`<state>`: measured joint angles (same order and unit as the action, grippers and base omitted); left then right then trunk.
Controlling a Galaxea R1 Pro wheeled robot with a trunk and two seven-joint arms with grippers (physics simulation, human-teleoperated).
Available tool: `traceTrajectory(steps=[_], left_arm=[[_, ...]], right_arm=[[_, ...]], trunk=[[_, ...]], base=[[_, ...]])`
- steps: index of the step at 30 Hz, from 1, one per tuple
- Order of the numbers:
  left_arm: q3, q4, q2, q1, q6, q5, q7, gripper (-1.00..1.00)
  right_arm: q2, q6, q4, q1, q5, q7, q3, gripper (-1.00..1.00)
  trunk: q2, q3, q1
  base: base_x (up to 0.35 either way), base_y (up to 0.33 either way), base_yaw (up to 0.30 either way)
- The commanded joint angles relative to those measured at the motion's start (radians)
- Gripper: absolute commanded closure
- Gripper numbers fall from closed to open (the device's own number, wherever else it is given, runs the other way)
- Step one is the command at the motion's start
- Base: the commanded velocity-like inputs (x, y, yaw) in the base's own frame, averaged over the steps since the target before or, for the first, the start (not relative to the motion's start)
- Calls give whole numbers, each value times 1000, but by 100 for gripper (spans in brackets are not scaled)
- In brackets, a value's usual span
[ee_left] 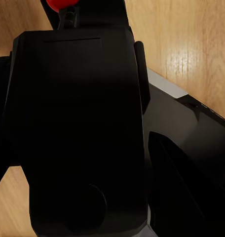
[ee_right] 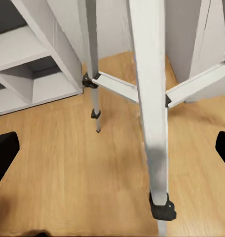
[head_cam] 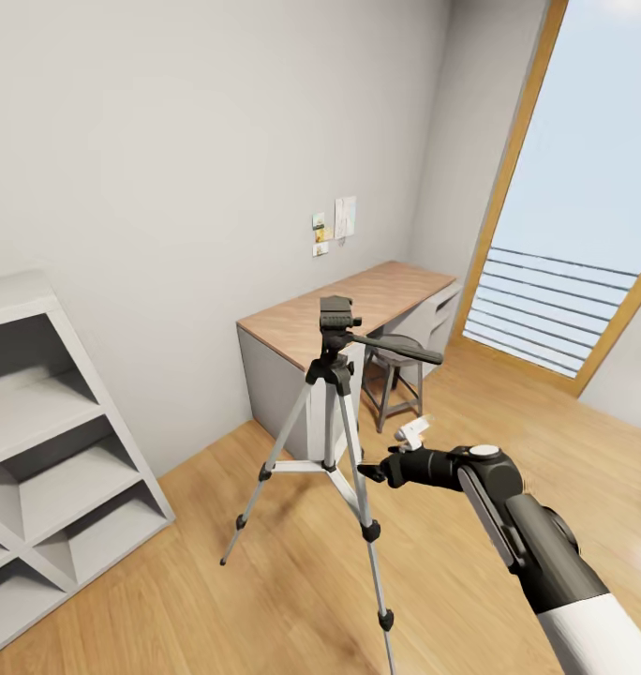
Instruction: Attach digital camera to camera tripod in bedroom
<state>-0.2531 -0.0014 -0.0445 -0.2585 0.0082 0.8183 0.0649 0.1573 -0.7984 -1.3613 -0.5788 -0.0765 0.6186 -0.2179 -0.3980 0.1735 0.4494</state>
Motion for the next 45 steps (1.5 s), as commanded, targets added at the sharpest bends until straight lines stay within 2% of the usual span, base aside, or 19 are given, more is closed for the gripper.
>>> traceTrajectory(steps=[1,5,17,22,25,29,30,31,34,36,45], left_arm=[[-9,0,0,-1,1,5,3,100],[-9,0,0,-1,1,5,3,100],[-9,0,0,-1,1,5,3,100],[-9,0,0,-1,1,5,3,100],[-9,0,0,-1,1,5,3,100],[-9,0,0,-1,1,5,3,100],[-9,0,0,-1,1,5,3,100],[-9,0,0,-1,1,5,3,100],[-9,0,0,-1,1,5,3,100],[-9,0,0,-1,1,5,3,100],[-9,0,0,-1,1,5,3,100]], right_arm=[[1,-7,0,-1,-7,3,-7,-100],[1,-6,1,-1,-5,20,-21,-100],[-4,1,4,-1,-7,26,-28,-100],[-12,8,45,-1,-6,6,-30,-100],[-20,30,104,-1,-3,-23,-30,-100],[-56,102,182,-1,-2,-67,-30,-100],[-86,146,222,-1,-4,-96,-30,-100],[-103,168,245,-1,-4,-116,-32,-100],[-125,193,277,-1,-2,-153,-32,-100],[-135,206,286,-1,0,-182,-30,-100],[-140,212,288,-1,0,-196,-29,-100]], trunk=[[-2,2,1],[-2,2,1],[-2,2,1],[-2,2,1],[-2,2,1],[-2,2,1],[-2,2,1],[-2,2,1],[-2,2,1],[-2,2,1],[-2,2,1]], base=[[1,0,0],[0,0,0],[0,0,0],[0,0,0],[0,0,0],[0,0,0],[0,0,0],[0,0,0],[0,0,0],[0,0,0],[0,0,0]])
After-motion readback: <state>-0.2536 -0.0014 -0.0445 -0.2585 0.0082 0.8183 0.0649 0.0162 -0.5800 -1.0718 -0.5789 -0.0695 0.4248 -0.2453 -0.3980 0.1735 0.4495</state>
